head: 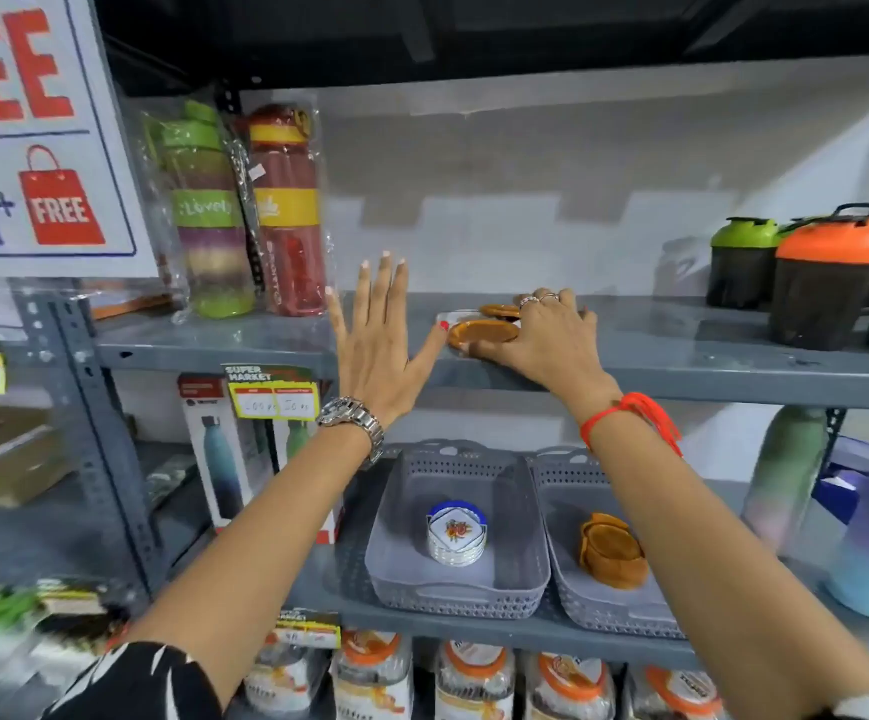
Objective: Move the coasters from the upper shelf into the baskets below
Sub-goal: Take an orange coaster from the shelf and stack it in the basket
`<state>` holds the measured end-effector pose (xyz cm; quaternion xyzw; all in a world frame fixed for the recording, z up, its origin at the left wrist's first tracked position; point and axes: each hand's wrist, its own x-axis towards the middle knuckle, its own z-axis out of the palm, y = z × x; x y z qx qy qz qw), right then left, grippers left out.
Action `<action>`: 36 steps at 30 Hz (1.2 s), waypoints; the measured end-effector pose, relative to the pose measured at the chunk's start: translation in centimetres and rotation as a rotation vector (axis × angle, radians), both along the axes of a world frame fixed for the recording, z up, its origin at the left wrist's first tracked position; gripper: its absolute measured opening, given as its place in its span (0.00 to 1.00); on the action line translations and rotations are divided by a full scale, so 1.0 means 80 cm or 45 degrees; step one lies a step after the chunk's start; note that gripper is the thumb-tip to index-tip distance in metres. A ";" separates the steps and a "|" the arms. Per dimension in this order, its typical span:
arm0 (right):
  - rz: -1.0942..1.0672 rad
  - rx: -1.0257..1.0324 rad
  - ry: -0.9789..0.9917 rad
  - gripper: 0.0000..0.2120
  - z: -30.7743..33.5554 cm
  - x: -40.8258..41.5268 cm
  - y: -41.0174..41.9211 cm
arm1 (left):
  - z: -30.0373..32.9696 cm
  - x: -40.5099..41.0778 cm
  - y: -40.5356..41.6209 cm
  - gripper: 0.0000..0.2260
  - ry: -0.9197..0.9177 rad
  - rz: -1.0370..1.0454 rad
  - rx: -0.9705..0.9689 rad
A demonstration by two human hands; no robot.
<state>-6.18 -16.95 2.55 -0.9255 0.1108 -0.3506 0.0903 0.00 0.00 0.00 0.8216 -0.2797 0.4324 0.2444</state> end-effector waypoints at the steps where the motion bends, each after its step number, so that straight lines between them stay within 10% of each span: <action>1: -0.019 0.031 0.043 0.34 0.001 0.003 0.003 | -0.005 0.001 0.001 0.35 0.032 0.006 0.032; 14: -0.186 0.280 0.156 0.38 0.007 0.029 0.002 | -0.052 0.025 -0.012 0.30 -0.048 -0.050 0.119; 36: -0.351 -0.068 -1.083 0.42 0.003 -0.079 0.062 | -0.058 0.028 -0.029 0.25 -0.145 -0.073 -0.089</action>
